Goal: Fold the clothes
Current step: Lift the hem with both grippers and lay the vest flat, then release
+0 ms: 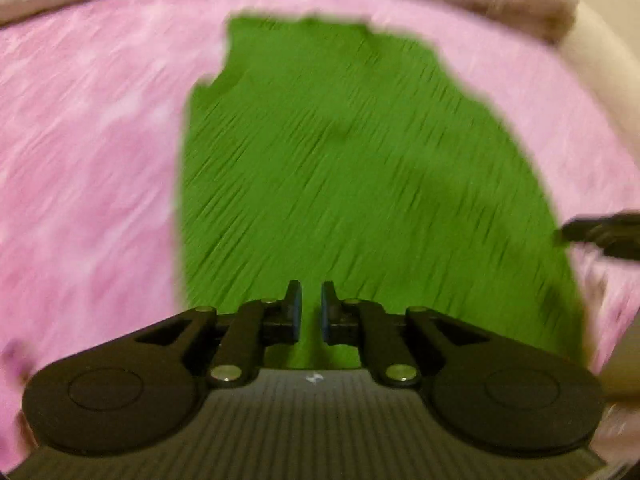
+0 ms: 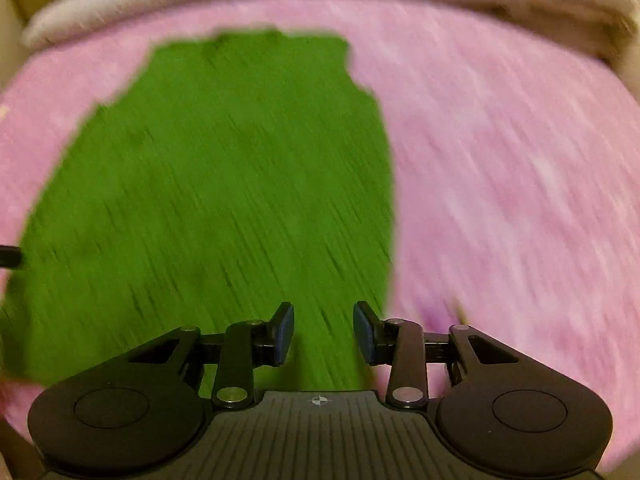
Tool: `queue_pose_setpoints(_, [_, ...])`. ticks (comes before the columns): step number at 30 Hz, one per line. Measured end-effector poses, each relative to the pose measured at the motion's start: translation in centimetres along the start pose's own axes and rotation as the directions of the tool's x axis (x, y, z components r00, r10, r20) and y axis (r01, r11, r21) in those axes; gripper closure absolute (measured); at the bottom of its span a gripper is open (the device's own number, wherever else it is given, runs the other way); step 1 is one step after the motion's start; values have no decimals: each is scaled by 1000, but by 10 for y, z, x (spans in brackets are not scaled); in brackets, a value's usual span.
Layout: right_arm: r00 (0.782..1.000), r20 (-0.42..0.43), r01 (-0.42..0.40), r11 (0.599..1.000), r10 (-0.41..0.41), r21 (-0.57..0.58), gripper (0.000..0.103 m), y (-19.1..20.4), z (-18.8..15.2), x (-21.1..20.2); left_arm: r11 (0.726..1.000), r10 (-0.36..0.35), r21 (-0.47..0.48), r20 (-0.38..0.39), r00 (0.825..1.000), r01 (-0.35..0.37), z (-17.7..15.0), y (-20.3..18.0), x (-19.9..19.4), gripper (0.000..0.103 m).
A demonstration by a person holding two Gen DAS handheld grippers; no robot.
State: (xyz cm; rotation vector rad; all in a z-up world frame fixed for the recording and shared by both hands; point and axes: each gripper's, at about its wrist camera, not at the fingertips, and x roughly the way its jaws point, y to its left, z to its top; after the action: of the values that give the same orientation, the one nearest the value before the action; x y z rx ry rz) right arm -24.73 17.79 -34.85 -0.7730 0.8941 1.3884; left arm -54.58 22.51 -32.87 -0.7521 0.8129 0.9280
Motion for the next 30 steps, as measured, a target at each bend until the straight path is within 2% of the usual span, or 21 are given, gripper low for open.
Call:
queue_pose_setpoints(4, [992,73,-96,994,99,-52,65,14,39,43,996,-88,39,128,988,83,46,-36,44,95])
queue_pose_setpoints(7, [988,51,-138,984,144,-110,65,21,44,71,991,-100,92,62,993,94,45,-59,75,94])
queue_pose_setpoints(9, [989,35,-139,977,146,-160,65,23,34,74,988,-63,145,5,998,62,26,-69,83,94])
queue_pose_setpoints(11, [990,25,-129,967,137,-220,65,21,15,65,983,-30,181,21,999,26,-1,-73,69,94])
queue_pose_setpoints(14, [995,-11,-100,945,102,-312,65,19,-25,44,984,20,177,-8,1000,-18,-44,-73,37,97])
queue_pose_setpoints(19, [994,-68,-96,957,80,-274,65,3,-77,11,986,109,139,-86,990,-96,-97,-76,-5,97])
queue_pose_setpoints(21, [994,-78,-97,968,81,-229,65,1,-77,-2,988,120,114,-96,988,-108,-104,-79,-15,97])
queue_pose_setpoints(24, [987,-27,-158,979,155,-132,65,5,-55,-7,992,114,54,-25,993,-112,-92,-76,-17,96])
queue_pose_setpoints(27, [970,69,-218,962,231,-162,65,29,-36,3,993,116,33,32,993,-117,-81,-65,-10,96])
queue_pose_setpoints(30, [950,120,-258,941,289,-220,65,60,-26,23,990,121,64,34,992,-123,-85,-55,-3,96])
